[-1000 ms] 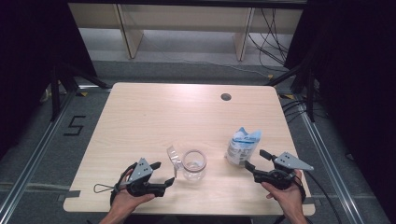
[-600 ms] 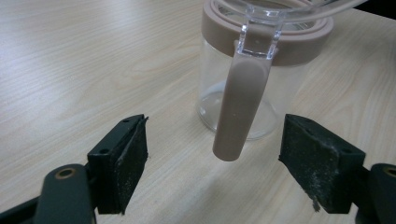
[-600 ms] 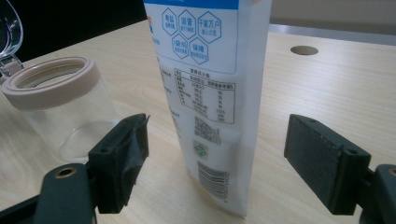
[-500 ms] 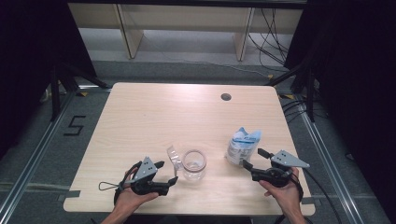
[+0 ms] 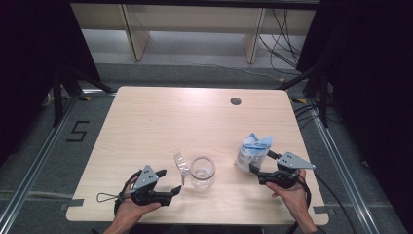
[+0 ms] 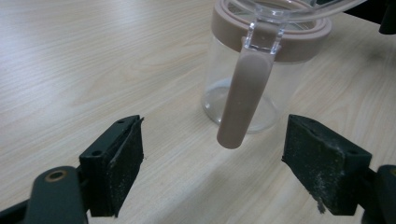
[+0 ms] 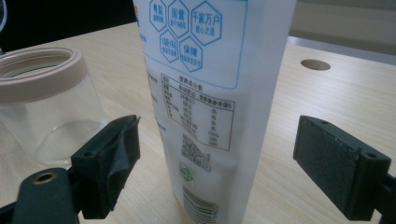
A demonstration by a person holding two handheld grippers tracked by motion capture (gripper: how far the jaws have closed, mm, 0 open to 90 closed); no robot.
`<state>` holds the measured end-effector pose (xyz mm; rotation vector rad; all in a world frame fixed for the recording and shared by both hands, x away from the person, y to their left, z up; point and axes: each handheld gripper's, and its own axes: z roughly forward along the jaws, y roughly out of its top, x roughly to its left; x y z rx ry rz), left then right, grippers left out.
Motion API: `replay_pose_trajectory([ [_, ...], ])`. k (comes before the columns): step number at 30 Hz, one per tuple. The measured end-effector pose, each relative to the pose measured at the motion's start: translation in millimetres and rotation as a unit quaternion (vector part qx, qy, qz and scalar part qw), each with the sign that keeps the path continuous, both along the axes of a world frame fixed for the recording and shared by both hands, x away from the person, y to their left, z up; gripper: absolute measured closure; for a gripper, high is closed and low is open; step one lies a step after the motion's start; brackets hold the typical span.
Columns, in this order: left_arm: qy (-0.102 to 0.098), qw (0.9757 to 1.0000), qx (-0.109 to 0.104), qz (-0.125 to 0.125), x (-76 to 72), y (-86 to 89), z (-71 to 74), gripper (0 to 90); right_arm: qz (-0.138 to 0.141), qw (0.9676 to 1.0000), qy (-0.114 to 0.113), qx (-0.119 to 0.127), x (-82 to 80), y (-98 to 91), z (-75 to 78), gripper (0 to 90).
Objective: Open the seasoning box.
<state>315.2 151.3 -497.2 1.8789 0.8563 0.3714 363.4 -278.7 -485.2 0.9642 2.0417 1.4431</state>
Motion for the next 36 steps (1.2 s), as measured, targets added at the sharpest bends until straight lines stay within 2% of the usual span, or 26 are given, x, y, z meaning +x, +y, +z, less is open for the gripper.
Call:
replay_pose_trajectory([
  [2,0.002,1.0,-0.004,0.0,0.3,0.7,-0.2,19.7,0.007,1.0,0.002,0.004,1.3,0.8,-0.8,15.6],
  [3,0.001,1.0,-0.005,0.004,0.3,1.3,0.0,19.7,0.001,0.9998,0.014,0.015,0.1,3.1,-1.4,15.5],
  [4,0.006,0.9999,-0.007,0.006,-0.2,2.0,-0.2,19.7,0.0,1.0,0.0,0.005,3.0,3.4,-2.6,15.5],
  [7,0.009,0.9999,-0.001,0.004,-1.5,2.5,-0.4,19.5,0.002,0.9999,0.014,0.009,2.4,5.1,-2.9,15.7],
  [8,0.01,0.9999,-0.001,0.003,-2.0,2.6,-0.6,19.2,-0.003,0.9999,0.014,0.003,2.7,5.3,-2.9,15.7],
  [9,0.007,1.0,0.004,-0.002,-2.4,3.3,-0.5,18.9,-0.001,1.0,0.005,0.002,4.6,5.7,-3.7,15.7],
  [10,0.006,0.9999,0.004,-0.008,-2.7,3.9,-0.8,18.9,0.009,0.9999,0.006,-0.003,5.9,5.8,-4.2,15.7],
  [12,0.009,0.9999,0.001,-0.006,-5.1,5.7,0.1,18.6,0.008,0.9998,0.013,-0.009,6.6,7.5,-5.6,15.7],
  [14,0.009,0.9999,0.003,-0.004,-5.7,6.4,0.7,18.1,0.006,0.9999,0.006,-0.01,8.4,8.0,-6.9,15.7],
  [16,0.013,0.9999,0.001,-0.005,-6.1,8.2,1.0,17.6,0.013,0.9998,0.014,-0.002,9.4,8.6,-7.6,15.7],
  [19,0.015,0.9999,-0.002,-0.004,-6.1,10.1,0.5,17.6,0.012,0.9999,0.006,0.001,11.4,8.4,-9.4,15.7],
  [20,0.02,0.9998,-0.009,-0.001,-6.1,9.8,0.0,17.6,0.008,0.9999,0.006,-0.004,10.9,8.2,-9.0,15.7],
  [24,0.019,0.9998,-0.01,-0.001,-5.9,9.8,0.0,17.7,0.015,0.9998,0.005,0.008,13.6,10.7,-11.4,15.8],
  [26,0.019,0.9998,-0.007,0.001,-6.3,9.8,0.5,17.7,0.012,0.9999,0.004,0.004,13.4,10.9,-11.6,15.8],
  [27,0.02,0.9998,-0.006,0.001,-6.3,10.0,0.7,17.8,0.011,0.9998,0.008,0.014,13.4,13.3,-13.6,15.7],
  [29,0.02,0.9998,-0.01,-0.002,-5.5,10.0,0.1,17.9,0.015,0.9998,0.01,0.007,15.4,11.7,-14.0,15.7],
  [30,0.02,0.9998,-0.009,-0.001,-5.5,10.1,0.4,18.0,0.018,0.9997,0.01,0.014,15.6,14.1,-15.2,15.7],
  [32,0.017,0.9998,-0.007,-0.004,-4.3,10.1,0.8,18.0,0.018,0.9997,0.009,0.013,16.0,13.9,-15.4,15.7],
  [33,0.017,0.9998,-0.004,-0.003,-4.0,9.9,0.9,18.0,0.021,0.9994,0.019,0.018,15.6,15.7,-16.9,15.7],
  [34,0.017,0.9998,-0.001,-0.005,-3.3,9.6,0.7,18.0,0.021,0.9994,0.019,0.018,15.6,15.7,-16.9,15.7],
  [35,0.022,0.9997,-0.012,-0.003,-3.3,8.2,-0.4,18.0,0.026,0.9996,0.006,0.012,18.0,14.9,-17.6,15.7],
  [36,0.021,0.9997,-0.009,-0.007,-3.2,8.1,-0.7,18.1,0.018,0.9998,0.008,0.007,17.8,15.1,-17.9,15.7],
])
